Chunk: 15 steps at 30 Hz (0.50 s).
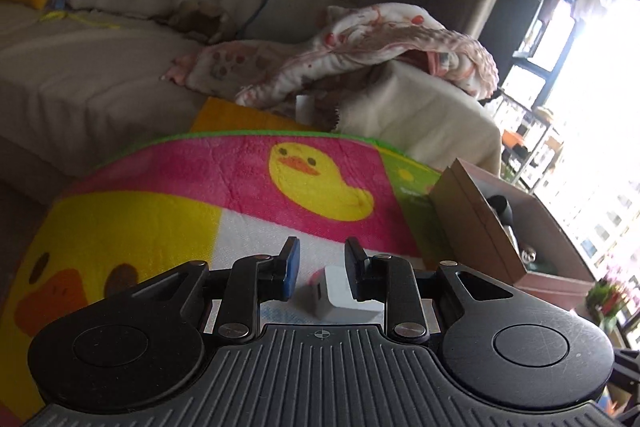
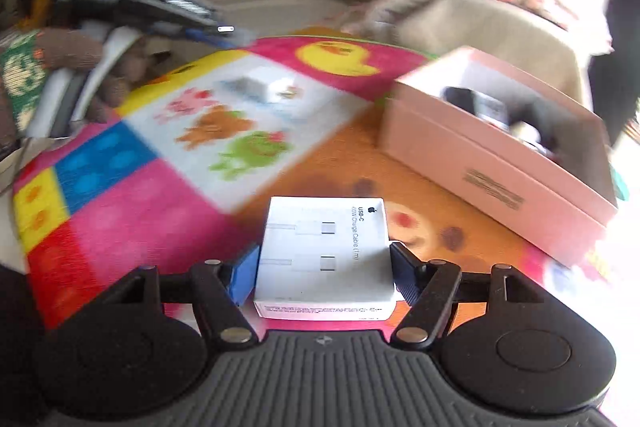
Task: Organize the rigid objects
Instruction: 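Grasp the white USB-C cable box with the right tool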
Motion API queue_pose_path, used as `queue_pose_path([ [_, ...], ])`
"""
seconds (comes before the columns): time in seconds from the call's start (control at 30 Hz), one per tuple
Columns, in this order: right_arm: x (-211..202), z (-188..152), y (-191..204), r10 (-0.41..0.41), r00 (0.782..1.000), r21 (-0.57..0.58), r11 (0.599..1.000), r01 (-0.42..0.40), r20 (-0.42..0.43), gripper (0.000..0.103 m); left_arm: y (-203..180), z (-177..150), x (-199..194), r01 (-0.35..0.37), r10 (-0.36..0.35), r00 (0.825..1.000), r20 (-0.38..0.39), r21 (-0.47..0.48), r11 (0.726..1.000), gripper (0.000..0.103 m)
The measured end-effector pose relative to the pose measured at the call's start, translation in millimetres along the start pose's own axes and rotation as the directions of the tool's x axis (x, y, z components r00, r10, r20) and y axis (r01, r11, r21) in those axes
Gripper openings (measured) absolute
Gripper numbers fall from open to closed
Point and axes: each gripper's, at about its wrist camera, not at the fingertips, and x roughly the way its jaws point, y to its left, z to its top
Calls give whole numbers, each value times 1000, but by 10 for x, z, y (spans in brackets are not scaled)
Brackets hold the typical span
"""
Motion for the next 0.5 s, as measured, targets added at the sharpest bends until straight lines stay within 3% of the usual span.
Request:
queue_pose_path([
  [0.13,8,-125,-469,-61,998,171,983,61,-4,69,124,18,213,25,-27,999,-37,-41,999,27],
  [0.23,2,-220,-681,-82,996,256,964,74,22,71,126,-5,300,105,-112,991,-71,-97,990,27],
  [0.37,28,-294,-654,-106,993,244,966,90,54,81,-20,-97,261,192,-202,971,-129,-84,978,31],
  [0.5,64,-267,-590,-110,993,212,972,98,46,87,-233,-269,142,271,-273,938,-213,-40,962,32],
])
